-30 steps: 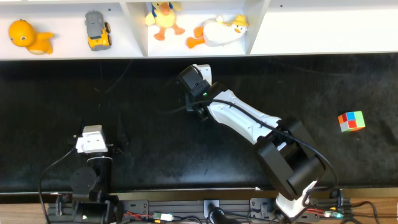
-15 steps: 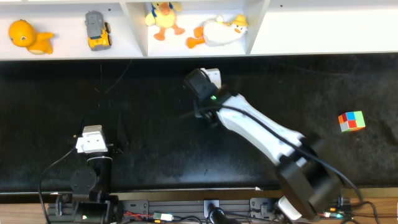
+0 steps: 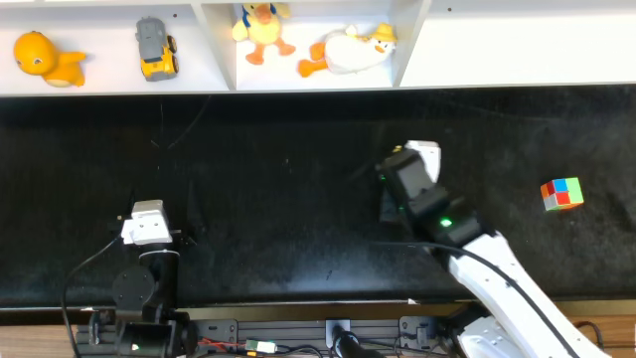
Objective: Store Toys
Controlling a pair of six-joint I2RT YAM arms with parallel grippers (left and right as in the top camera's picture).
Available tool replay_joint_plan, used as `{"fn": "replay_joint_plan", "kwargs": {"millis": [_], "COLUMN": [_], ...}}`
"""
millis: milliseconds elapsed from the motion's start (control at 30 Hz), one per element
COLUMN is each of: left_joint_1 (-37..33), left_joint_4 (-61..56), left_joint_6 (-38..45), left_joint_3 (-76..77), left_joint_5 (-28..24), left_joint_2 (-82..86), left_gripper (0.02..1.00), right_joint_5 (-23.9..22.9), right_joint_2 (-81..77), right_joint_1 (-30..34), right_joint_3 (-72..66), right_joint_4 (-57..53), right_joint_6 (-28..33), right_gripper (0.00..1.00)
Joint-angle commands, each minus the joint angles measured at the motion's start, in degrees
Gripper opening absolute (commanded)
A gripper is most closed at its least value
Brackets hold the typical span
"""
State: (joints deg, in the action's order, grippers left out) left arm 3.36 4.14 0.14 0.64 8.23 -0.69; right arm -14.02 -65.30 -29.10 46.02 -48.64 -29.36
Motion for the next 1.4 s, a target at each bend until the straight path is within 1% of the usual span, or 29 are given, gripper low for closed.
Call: {"fn": "replay_joint_plan", "kwargs": {"millis": [33,133,200,300,367,400,600,933,1100,1200,1300,1400], "left_joint_1": [-0.2,-0.2,-0.2,-0.2,-0.2,-0.2,-0.2,-0.2,-0.2,-0.2,-0.2,-0.2], "left_joint_4": [0.0,0.0,0.0,0.0,0.0,0.0,0.0,0.0,0.0,0.0,0.0,0.0], "left_joint_6": [0.7,0.7,0.7,0.7,0.7,0.7,0.7,0.7,0.7,0.7,0.7,0.7], "left_joint_3": [-0.2,-0.2,-0.2,-0.2,-0.2,-0.2,-0.2,-0.2,-0.2,-0.2,-0.2,-0.2], "left_joint_5": [0.4,0.4,0.4,0.4,0.4,0.4,0.4,0.4,0.4,0.4,0.4,0.4], "left_joint_2": [0.5,0.5,0.5,0.5,0.5,0.5,0.5,0.5,0.5,0.5,0.5,0.5], "left_gripper": [0.998,0.998,0.996,0.998,0.998,0.998,0.998,0.998,0.998,0.998,0.998,0.998], "right_joint_5": [-0.4,-0.3,-0.2,1.3,1.4,1.4,1.4,2.5,2.7,4.4,4.4,5.4], "right_joint_2": [4.5,6.3,7.3,7.2,6.2,5.9,0.5,-18.2,-23.6,-26.8,-28.6,-29.8], "right_joint_1": [6.5,10.4,14.0,17.4,20.5,21.0,22.9,24.4,25.1,25.5,25.8,25.8], "right_joint_3": [-0.2,-0.2,-0.2,-0.1,0.5,1.0,7.2,27.4,32.2,34.7,35.9,36.1], "right_joint_4": [-0.6,-0.6,-0.5,-0.4,0.2,0.5,2.4,3.0,3.4,3.7,3.9,4.4], "right_joint_6": [3.1,4.8,7.3,11.6,15.0,16.0,21.7,31.2,33.7,35.7,36.1,37.8], "right_gripper": [0.13,0.132,0.137,0.145,0.134,0.134,0.137,0.13,0.13,0.137,0.134,0.141]}}
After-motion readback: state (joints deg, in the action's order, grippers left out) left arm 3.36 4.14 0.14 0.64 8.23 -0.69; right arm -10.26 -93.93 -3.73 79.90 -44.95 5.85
